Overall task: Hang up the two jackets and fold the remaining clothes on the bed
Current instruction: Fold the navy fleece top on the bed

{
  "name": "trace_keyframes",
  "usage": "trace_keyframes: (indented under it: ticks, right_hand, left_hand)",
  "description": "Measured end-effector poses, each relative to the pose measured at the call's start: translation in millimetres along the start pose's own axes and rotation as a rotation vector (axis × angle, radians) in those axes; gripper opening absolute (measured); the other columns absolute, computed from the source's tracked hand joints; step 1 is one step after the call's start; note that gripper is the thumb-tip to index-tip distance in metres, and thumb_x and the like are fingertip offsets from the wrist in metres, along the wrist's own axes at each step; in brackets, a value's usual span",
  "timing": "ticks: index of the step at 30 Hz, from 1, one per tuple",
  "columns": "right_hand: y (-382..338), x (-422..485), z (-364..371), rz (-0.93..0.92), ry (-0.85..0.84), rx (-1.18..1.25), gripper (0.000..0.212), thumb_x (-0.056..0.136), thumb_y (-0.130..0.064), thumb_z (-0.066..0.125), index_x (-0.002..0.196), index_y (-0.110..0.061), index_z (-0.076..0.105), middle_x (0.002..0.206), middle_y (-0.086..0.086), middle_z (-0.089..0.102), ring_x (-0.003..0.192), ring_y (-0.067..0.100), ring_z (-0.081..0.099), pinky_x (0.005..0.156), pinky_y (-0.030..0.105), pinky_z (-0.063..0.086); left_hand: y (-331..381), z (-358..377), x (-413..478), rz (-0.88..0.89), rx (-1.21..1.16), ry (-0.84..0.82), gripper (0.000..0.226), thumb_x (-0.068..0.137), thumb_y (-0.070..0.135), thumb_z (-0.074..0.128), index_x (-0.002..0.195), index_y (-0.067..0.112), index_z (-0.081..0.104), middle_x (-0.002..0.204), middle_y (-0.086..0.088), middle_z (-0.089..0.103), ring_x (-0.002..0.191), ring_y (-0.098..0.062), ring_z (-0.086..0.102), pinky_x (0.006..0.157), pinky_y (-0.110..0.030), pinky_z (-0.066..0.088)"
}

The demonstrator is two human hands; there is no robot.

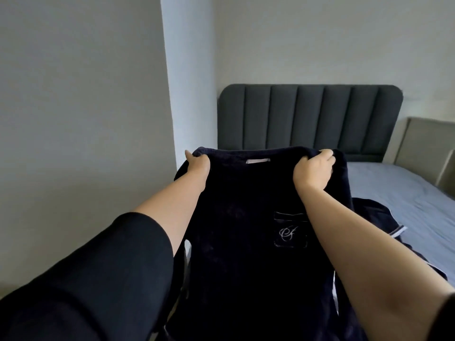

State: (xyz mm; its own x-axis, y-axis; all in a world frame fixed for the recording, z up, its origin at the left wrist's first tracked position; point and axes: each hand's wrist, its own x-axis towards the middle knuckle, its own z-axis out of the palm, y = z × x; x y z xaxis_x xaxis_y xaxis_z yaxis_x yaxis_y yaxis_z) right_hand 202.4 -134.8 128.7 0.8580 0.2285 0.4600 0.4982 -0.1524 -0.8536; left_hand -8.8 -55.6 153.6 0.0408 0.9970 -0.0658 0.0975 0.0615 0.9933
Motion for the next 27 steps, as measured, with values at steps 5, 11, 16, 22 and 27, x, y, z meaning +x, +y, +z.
trace_keyframes:
  ticks: [5, 11, 16, 22, 27]
  right_hand:
    - [67.2, 11.2, 48.6, 0.110, -0.110, -0.114, 0.031, 0.093, -0.018, 0.041, 0.119, -0.002, 0.038, 0.131, 0.018, 0.040, 0.113, 0.041, 0.045, 0.092, 0.047, 0.038]
    - [105.0, 15.3, 93.6, 0.147, -0.549, -0.132, 0.072, 0.094, -0.032, 0.045, 0.150, -0.021, 0.000, 0.145, 0.012, 0.039, 0.113, 0.035, 0.054, 0.093, 0.038, 0.042]
    - [145.0, -39.2, 118.9, 0.157, -0.671, -0.194, 0.076, 0.094, -0.026, 0.045, 0.150, -0.020, -0.005, 0.147, 0.012, 0.037, 0.121, 0.036, 0.048, 0.094, 0.036, 0.037]
    - [215.7, -161.9, 126.2, 0.069, -1.068, -0.517, 0.073, 0.096, -0.029, 0.046, 0.151, -0.011, 0.001, 0.156, 0.010, 0.018, 0.141, 0.026, 0.024, 0.113, 0.046, 0.024]
    - [262.1, -248.7, 111.9, -0.243, -1.110, -0.933, 0.064, 0.099, -0.038, 0.030, 0.151, -0.014, 0.001, 0.159, 0.007, -0.005, 0.146, 0.023, -0.009, 0.114, 0.053, 0.006]
  left_hand:
    - [-54.8, 42.8, 49.1, -0.134, 0.043, -0.029, 0.058, 0.101, 0.017, 0.027, 0.152, 0.026, 0.000, 0.157, -0.008, 0.014, 0.139, -0.030, 0.025, 0.113, -0.044, 0.024]
    - [-87.7, 53.2, 106.0, -0.117, -0.068, -0.109, 0.080, 0.094, 0.007, 0.043, 0.150, 0.033, -0.008, 0.148, -0.004, 0.030, 0.099, -0.021, 0.049, 0.096, -0.035, 0.043]
    - [-166.5, 56.7, 109.3, -0.110, 0.155, -0.348, 0.095, 0.086, 0.000, 0.052, 0.148, 0.035, -0.011, 0.159, -0.005, 0.002, 0.141, -0.027, 0.022, 0.111, -0.037, 0.029]
    - [-299.0, 40.2, 64.3, -0.028, 1.034, -0.661, 0.071, 0.096, 0.019, 0.043, 0.151, 0.024, -0.002, 0.159, -0.006, -0.006, 0.145, -0.025, 0.007, 0.113, -0.032, 0.022]
    - [-368.0, 22.4, 29.0, 0.279, 1.455, -0.619, 0.059, 0.102, 0.038, 0.027, 0.151, 0.027, -0.004, 0.158, -0.007, -0.012, 0.145, -0.025, -0.011, 0.116, -0.045, 0.001]
